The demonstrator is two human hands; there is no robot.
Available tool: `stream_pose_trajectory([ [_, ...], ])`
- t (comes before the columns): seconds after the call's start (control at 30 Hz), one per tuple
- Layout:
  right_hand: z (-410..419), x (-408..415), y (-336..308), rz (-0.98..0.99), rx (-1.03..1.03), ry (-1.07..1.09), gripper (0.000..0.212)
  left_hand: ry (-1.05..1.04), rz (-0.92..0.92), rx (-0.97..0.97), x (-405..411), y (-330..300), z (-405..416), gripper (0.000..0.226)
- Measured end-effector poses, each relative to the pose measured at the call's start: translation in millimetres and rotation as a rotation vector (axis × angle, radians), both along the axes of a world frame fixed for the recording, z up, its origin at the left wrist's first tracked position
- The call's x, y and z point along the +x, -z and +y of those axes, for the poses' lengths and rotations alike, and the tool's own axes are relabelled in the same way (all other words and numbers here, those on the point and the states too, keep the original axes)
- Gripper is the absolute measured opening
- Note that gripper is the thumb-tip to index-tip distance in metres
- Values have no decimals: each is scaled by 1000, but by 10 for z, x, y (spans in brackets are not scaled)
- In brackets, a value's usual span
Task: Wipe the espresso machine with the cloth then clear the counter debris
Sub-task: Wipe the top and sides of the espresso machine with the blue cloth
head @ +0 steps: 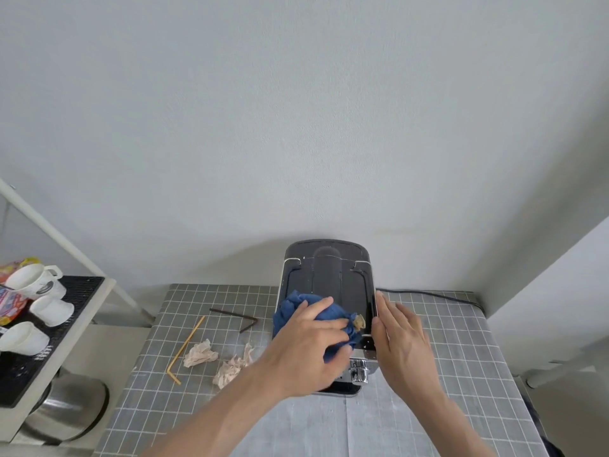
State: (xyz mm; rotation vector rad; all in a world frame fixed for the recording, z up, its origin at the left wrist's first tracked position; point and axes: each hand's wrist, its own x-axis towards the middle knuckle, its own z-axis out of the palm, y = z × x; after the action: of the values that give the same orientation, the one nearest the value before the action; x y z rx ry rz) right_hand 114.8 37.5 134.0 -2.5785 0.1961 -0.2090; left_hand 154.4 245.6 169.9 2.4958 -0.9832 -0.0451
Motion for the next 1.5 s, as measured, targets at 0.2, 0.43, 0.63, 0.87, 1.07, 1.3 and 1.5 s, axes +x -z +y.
stream_pose_trajectory([
  [0.2,-50,13,-19,10,-95,-37,56,-96,-27,34,161,51,-149,34],
  [0.43,-24,2,-78,32,-73,-15,57,-178,-114,225,980,-18,-486,28],
  [0.63,-26,-7,-112,80,-66,-20,51,-198,-163,334,1015,40,-519,27],
  [0.87,-15,2,-66,72,-34,-20,52,-140,-179,269,36,52,-321,50],
  [1.07,-19,3,-71,58,-22,-20,53,-119,-170,117,-94,72,-210,35],
  [1.3,-44,16,-113,67,23,-28,48,-212,-22,170,682,-112,-457,26],
  [1.5,-54,9,-130,76,98,-20,49,-142,-2,84,487,47,-317,30],
])
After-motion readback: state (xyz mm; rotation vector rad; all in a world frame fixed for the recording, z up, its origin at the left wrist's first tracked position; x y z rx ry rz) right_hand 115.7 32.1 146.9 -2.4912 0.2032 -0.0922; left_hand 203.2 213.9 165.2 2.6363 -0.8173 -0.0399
